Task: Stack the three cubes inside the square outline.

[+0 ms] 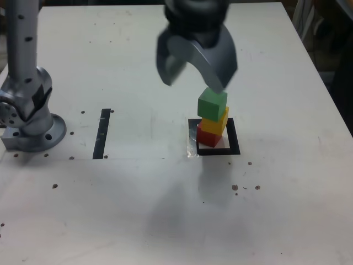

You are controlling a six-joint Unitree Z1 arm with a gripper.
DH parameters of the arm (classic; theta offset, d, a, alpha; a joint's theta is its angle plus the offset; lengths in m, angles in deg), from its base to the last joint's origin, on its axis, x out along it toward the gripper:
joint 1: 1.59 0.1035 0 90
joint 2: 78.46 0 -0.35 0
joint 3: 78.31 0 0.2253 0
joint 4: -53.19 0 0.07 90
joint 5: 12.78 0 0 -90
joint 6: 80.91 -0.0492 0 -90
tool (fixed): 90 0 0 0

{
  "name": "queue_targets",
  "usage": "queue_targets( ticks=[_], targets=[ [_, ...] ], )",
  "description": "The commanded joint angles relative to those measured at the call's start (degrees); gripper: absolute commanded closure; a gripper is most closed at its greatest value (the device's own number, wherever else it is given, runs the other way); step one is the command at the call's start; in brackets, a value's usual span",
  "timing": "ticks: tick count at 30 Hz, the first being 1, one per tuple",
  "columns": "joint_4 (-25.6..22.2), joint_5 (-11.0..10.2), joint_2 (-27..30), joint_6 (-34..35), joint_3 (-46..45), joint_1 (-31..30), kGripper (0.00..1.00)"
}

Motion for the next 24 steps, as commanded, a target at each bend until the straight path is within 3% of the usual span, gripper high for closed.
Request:
queue_targets(
  ticks=[1,10,19,24],
  targets=[
    [-1.10,-0.04,3.42,-0.30,-1.12,0.24,0.01],
    [-1.96,4.39,12.89,-1.51,-13.74,6.61,0.01],
    [-0.67,4.01,16.83,-2.37,-23.30,12.80,0.01],
    [3.15,3.74,17.63,-2.39,-29.10,13.64,0.01]
  ],
)
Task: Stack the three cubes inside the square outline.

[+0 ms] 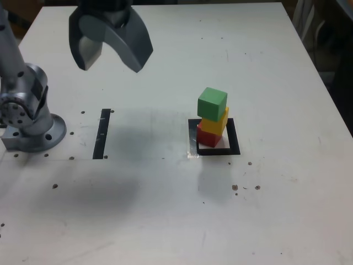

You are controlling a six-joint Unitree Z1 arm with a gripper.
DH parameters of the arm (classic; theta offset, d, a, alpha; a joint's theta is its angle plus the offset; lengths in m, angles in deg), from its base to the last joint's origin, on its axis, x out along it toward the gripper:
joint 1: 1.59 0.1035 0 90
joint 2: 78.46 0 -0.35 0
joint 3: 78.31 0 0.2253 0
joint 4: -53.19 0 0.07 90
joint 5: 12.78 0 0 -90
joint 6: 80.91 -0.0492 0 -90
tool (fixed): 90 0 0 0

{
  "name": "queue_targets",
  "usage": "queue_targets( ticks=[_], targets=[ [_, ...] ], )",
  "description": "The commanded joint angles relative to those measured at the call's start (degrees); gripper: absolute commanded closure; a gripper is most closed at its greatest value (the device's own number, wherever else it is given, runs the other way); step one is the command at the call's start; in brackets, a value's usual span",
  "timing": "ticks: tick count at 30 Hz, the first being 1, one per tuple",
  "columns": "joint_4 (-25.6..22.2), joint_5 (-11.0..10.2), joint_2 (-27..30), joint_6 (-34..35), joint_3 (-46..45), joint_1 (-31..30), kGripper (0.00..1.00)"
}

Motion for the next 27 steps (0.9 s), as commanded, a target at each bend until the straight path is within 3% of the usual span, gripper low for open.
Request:
queue_targets(
  ticks=[1,6,12,19,27],
  targets=[
    [2.47,-0.02,0.69,-0.07,-3.69,0.71,0.01],
    [10.95,1.10,4.09,1.23,-14.69,1.83,0.00],
    [19.88,4.37,7.90,5.89,-25.53,0.90,0.01],
    [19.95,5.66,9.53,14.15,-29.30,-1.74,0.01],
    [20.29,6.39,7.85,15.82,-29.28,-2.76,0.01]
  ],
)
